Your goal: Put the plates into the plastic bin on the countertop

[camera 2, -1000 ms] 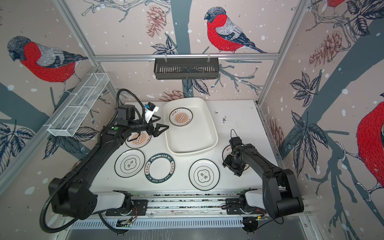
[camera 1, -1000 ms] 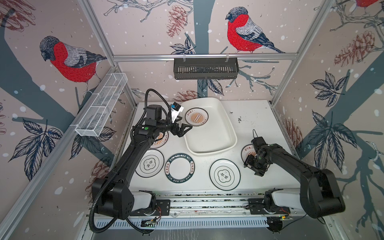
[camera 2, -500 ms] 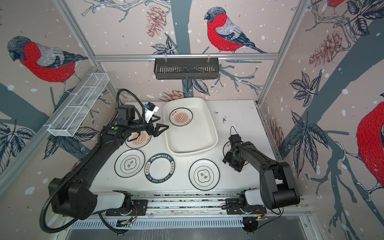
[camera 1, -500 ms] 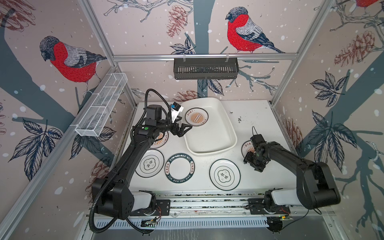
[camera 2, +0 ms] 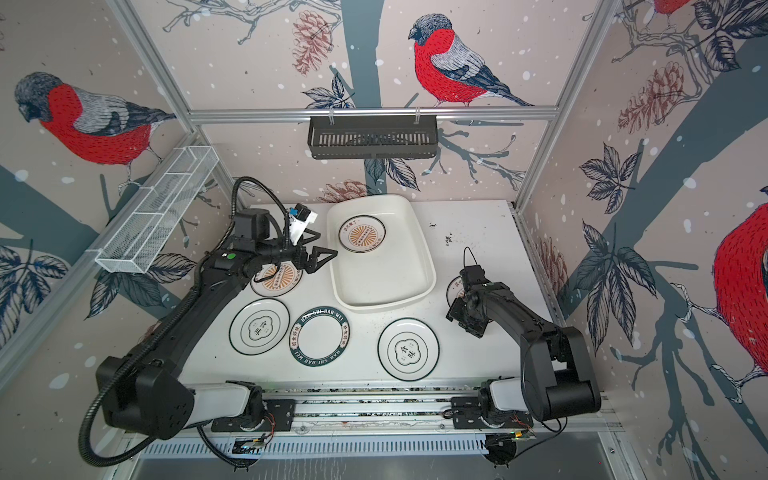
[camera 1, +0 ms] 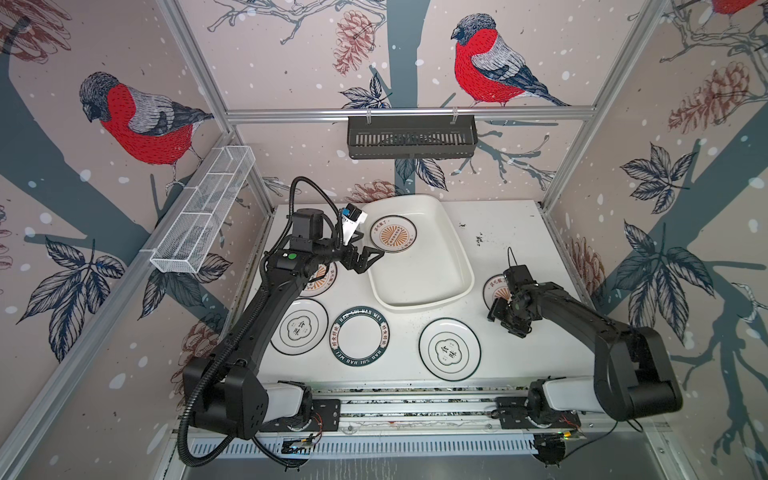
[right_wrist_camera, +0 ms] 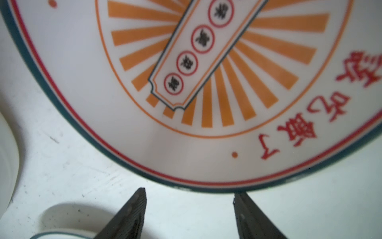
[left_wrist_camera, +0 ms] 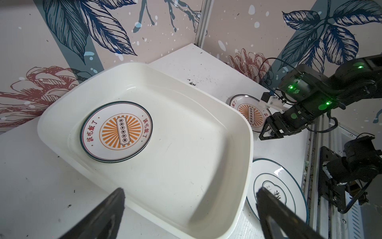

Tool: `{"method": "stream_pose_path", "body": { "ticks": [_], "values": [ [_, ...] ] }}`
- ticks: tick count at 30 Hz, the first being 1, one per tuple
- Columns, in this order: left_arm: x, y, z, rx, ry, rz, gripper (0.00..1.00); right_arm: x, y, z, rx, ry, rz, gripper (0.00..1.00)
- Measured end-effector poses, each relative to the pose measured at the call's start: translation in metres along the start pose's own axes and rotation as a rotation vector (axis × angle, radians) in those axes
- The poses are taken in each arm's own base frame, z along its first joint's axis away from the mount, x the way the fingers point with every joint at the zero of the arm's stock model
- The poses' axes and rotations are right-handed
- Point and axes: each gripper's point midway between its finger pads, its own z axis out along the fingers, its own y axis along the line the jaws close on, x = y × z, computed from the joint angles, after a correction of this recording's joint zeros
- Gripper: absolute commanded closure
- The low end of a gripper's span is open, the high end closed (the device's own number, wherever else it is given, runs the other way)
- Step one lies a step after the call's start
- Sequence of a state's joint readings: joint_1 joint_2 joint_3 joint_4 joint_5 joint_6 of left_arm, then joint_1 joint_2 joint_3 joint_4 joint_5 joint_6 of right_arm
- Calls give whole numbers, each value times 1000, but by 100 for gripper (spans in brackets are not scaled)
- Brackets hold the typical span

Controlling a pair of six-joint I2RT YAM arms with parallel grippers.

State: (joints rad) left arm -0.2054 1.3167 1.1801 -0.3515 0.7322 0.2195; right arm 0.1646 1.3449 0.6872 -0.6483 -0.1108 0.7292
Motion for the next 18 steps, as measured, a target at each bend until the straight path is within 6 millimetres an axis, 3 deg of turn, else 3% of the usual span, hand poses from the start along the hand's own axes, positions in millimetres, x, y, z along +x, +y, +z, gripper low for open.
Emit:
{"method": "stream_pose_path", "body": {
  "ticks": [4,9,18],
  "values": [
    [1,0,0,1,2,3,2,4,-3,-12,-43,-5,22,33],
    [-1,-2,0,5,0,6,2,-4,-3,-35,-120,-78,64,33],
    [-4,-6,-3,9,-10,18,2,-30,-36,-57,-257,-216,286,34]
  ]
}}
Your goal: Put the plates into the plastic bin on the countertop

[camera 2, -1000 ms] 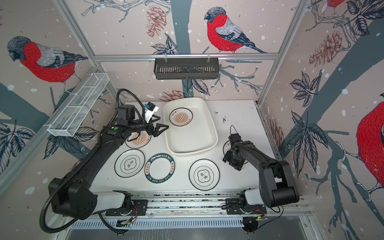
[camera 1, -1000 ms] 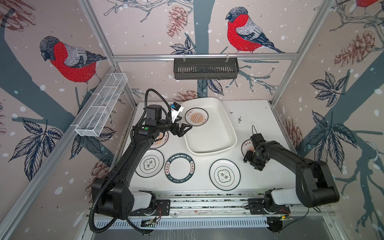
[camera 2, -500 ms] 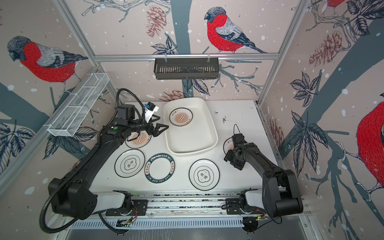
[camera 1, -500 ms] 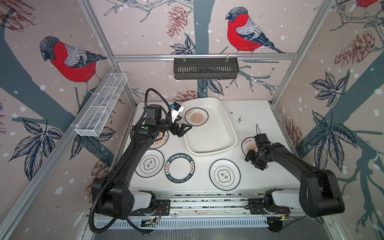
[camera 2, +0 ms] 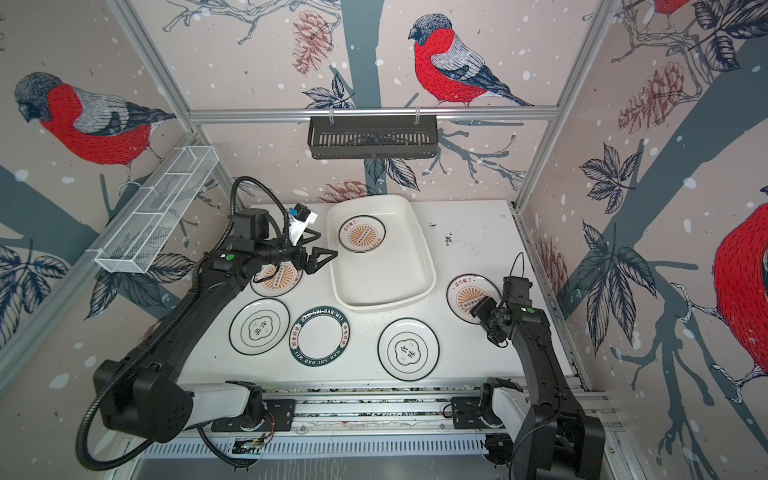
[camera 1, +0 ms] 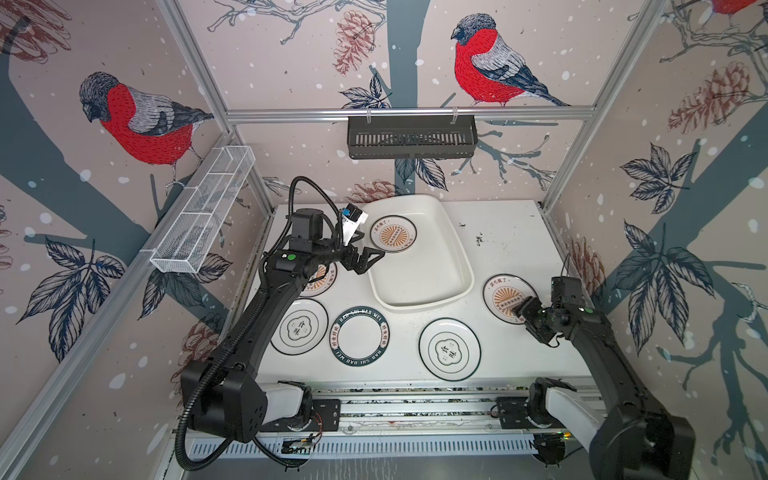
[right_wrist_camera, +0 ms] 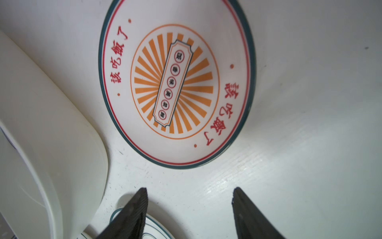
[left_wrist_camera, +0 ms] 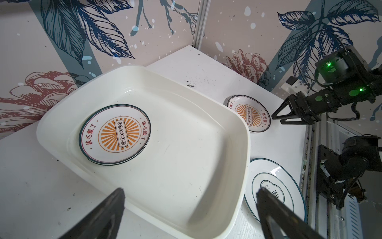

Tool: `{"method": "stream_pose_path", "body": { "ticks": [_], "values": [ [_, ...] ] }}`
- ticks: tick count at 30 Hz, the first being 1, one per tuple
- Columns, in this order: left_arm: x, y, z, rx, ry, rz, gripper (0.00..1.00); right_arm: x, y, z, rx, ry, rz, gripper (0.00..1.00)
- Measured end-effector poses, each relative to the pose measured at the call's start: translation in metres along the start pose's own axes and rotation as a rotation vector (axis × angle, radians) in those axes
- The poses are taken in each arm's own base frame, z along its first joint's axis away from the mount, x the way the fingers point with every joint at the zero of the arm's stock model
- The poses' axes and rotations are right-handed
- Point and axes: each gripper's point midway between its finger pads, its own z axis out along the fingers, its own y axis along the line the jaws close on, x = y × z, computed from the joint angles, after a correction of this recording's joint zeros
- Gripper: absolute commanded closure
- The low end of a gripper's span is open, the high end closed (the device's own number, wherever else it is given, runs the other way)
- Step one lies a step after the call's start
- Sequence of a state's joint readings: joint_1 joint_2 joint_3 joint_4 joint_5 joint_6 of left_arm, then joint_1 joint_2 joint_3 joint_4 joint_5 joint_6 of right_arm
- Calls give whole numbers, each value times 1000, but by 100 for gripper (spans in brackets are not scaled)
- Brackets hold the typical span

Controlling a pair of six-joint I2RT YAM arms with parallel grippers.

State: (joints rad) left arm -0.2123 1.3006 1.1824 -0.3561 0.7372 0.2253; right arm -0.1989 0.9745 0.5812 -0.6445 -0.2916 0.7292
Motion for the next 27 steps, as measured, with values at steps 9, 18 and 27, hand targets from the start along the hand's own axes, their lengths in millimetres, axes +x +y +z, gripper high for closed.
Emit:
{"method": "stream_pose_path", "body": {
  "ticks": [9,18,27],
  "values": [
    [-1,-2,-2,0,-5,4,2,-24,-31,-12,-87,-144,165,36],
    [1,-3,-2,3,-4,2,2,-33,-36,-5,-172,-187,249,37],
    [-1,-2,-2,0,-6,0,2,-29,-42,16,-197,-152,260,40]
  ]
}}
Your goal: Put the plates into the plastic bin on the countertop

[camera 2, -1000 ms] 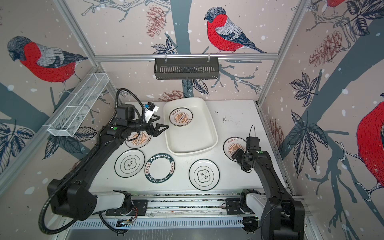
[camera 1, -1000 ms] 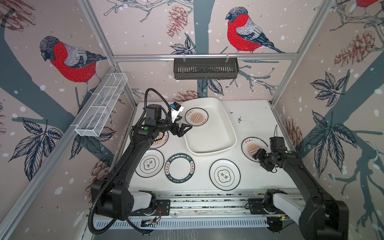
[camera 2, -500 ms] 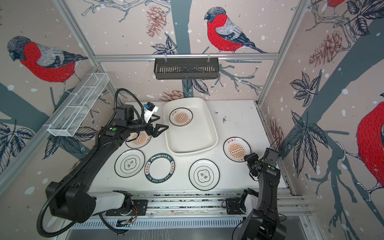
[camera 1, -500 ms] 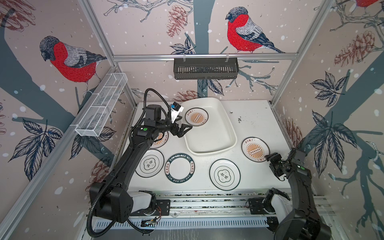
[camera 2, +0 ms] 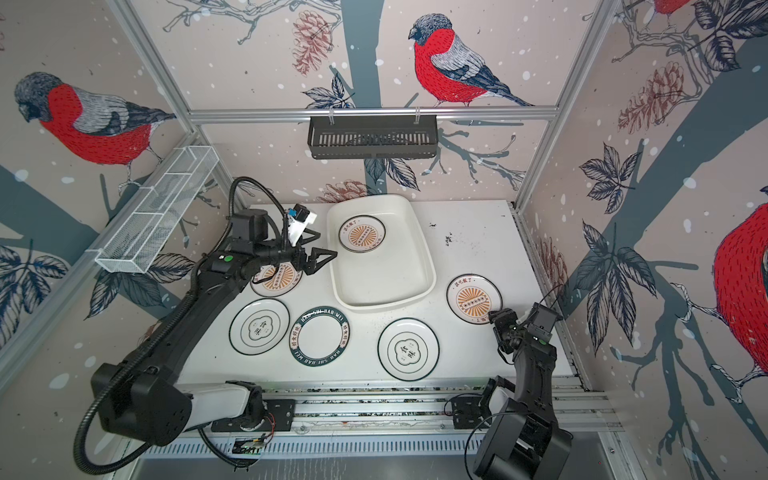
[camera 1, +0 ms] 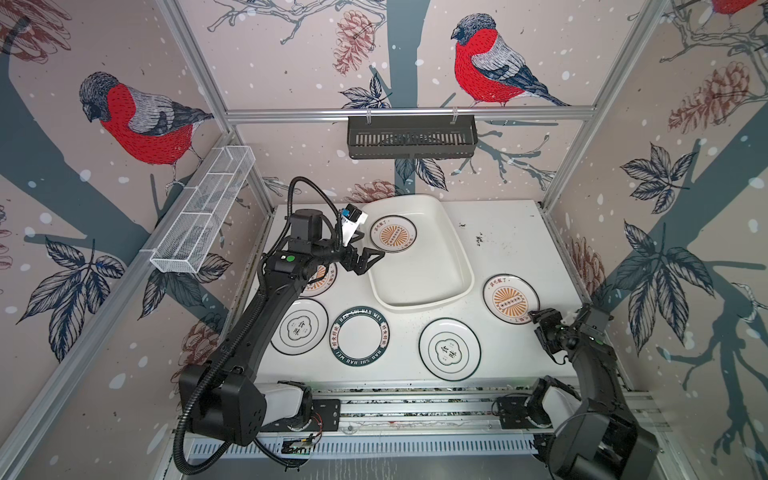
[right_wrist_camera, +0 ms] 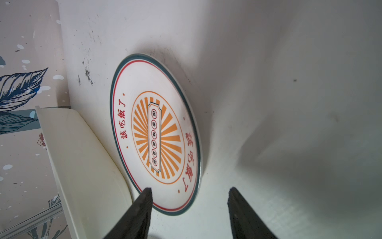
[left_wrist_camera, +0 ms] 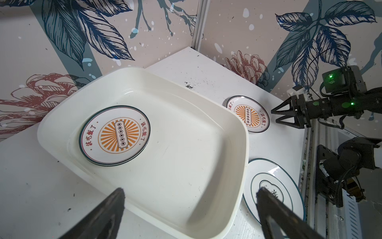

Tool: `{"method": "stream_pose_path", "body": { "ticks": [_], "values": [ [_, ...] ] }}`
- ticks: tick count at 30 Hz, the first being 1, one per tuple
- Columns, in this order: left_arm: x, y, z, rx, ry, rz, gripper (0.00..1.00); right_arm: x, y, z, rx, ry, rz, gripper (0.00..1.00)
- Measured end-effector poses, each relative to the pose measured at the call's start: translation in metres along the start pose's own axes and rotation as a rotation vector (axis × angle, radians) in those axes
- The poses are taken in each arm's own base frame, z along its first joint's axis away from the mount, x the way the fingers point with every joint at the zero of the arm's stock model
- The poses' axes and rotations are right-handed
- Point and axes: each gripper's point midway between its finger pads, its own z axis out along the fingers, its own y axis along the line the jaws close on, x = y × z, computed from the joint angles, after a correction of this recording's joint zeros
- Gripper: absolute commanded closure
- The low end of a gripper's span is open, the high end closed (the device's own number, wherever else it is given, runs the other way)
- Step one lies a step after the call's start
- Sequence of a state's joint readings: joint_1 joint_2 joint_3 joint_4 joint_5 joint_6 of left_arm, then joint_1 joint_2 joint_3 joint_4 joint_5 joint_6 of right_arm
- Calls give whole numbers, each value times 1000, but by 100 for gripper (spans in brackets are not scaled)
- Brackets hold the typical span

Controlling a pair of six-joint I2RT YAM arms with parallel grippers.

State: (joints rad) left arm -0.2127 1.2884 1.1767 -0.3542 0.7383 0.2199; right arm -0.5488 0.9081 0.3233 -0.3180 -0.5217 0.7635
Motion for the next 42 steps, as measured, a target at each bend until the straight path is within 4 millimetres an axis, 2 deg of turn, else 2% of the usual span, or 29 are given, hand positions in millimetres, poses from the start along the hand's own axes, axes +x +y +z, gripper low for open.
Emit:
{"method": "stream_pose_path", "body": {
  "ticks": [4,18,42],
  "values": [
    [0,0,0,-1,1,-5,2,1,-2,6,-2,20,8,42],
    [2,2,2,-4,8,-9,2,2,-5,21,-80,7,33,62],
    [5,2,3,-4,13,-13,2,-14,-4,34,-142,-49,32,76]
  ]
}}
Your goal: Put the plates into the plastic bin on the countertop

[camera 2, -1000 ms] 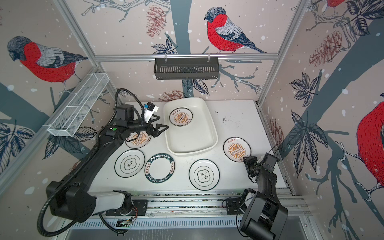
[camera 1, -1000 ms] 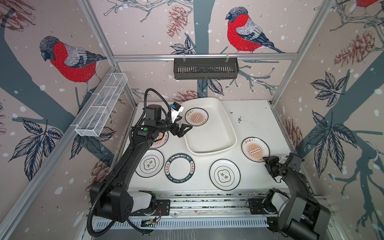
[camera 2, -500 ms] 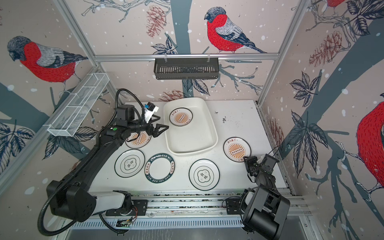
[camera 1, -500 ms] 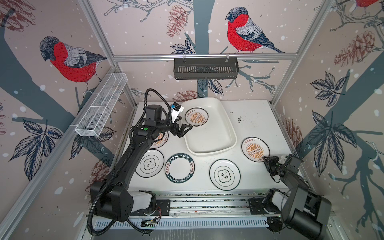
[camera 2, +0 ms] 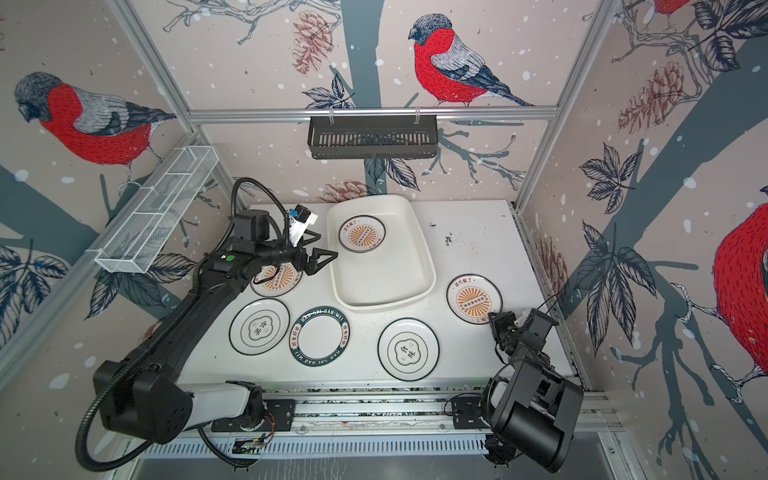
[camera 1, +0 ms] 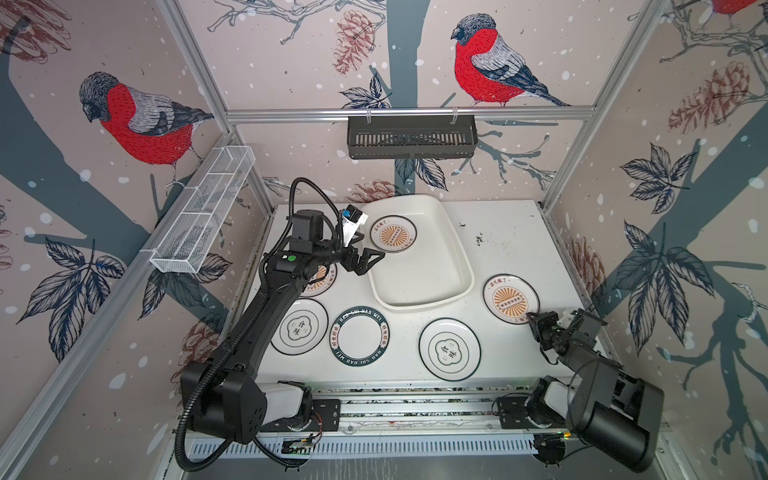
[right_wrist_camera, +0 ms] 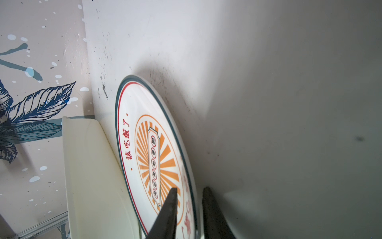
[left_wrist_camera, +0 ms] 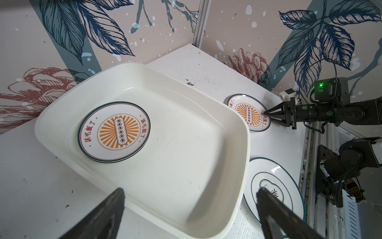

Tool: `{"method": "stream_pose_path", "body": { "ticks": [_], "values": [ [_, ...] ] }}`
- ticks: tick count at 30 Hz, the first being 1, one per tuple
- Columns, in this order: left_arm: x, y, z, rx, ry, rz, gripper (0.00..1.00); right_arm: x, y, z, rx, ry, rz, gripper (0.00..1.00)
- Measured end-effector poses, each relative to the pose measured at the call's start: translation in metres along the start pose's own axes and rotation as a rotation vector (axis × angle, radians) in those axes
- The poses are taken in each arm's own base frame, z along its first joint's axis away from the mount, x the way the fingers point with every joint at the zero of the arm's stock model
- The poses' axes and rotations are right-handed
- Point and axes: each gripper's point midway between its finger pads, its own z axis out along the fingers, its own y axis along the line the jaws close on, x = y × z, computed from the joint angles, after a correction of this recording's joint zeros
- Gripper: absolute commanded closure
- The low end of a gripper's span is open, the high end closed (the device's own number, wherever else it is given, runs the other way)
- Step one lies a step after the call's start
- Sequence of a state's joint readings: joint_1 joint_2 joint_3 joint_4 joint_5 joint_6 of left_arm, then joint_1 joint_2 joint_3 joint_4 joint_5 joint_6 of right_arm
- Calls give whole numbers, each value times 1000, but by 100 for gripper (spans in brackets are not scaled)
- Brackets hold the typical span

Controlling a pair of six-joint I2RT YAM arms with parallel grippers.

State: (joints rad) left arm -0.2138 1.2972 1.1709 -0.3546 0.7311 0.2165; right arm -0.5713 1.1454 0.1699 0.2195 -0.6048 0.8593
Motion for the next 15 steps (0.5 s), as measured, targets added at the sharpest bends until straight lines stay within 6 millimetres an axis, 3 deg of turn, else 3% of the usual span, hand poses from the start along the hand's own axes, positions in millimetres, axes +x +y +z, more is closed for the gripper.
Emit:
{"method": "stream_pose_path", "body": {
  "ticks": [15],
  "values": [
    [0,0,0,1,1,0,2,-3,-2,2,-12,-24,-8,86]
  ]
}}
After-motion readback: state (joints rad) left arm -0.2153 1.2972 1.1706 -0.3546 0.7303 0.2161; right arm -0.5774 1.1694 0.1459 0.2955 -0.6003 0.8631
